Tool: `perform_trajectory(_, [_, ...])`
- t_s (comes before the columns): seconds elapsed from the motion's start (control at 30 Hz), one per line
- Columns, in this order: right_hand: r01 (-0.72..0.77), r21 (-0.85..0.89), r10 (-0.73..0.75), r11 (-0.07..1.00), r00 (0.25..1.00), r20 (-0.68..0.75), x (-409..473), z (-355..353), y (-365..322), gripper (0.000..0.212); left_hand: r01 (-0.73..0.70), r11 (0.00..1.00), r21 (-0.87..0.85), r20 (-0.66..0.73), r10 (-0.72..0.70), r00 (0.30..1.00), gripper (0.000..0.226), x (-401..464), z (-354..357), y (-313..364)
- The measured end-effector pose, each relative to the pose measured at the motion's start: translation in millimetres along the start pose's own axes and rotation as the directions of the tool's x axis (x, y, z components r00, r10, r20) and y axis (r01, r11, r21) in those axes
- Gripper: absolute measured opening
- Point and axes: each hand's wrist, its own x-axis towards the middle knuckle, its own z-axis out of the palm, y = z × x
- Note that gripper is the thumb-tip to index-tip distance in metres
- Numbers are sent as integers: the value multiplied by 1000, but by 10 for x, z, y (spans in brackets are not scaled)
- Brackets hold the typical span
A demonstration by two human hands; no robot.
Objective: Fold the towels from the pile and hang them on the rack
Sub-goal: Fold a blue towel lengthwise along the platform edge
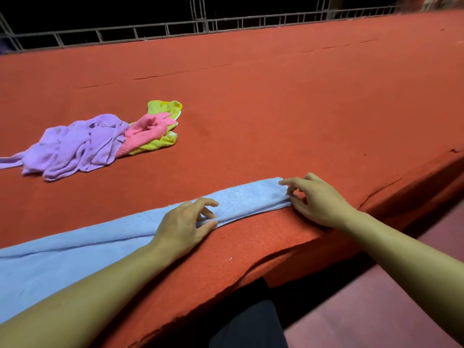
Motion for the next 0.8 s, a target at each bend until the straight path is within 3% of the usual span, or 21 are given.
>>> perform_trajectory(0.1, [72, -92, -73, 993, 997, -11, -90, -15, -8, 46, -50, 998, 30, -1, 50, 999, 37, -73, 20, -27])
perform_trajectory(0.23, [35, -180, -47, 983, 997, -66, -119, -8, -93, 48, -91, 991, 94, 2, 92, 996, 45, -187, 3, -8])
perform_trajectory(0.33, [9, -232, -34, 973, 994, -101, -34, -29, -277, 48, -51, 999, 14, 22, 50, 998, 56, -253, -120, -10])
perform_trajectory(0.5, [57, -113, -71, 992, 989, -127, 198, 91, -1038, 46, 36, 999, 35, -105, -32, 994, 35, -535, -490, -249])
perform_trajectory(0.67, [168, 46, -170, 985, 985, 21, 478, 567, -2003, 35, 170, 984, 60, -219, -153, 964, 28, -1179, -1023, -714])
perform_trajectory(0.8, [232, 141, -241, 963, 969, 53, 720, 950, -2723, 33, 358, 933, 37, -286, -333, 899, 26, -1801, -1480, -1178])
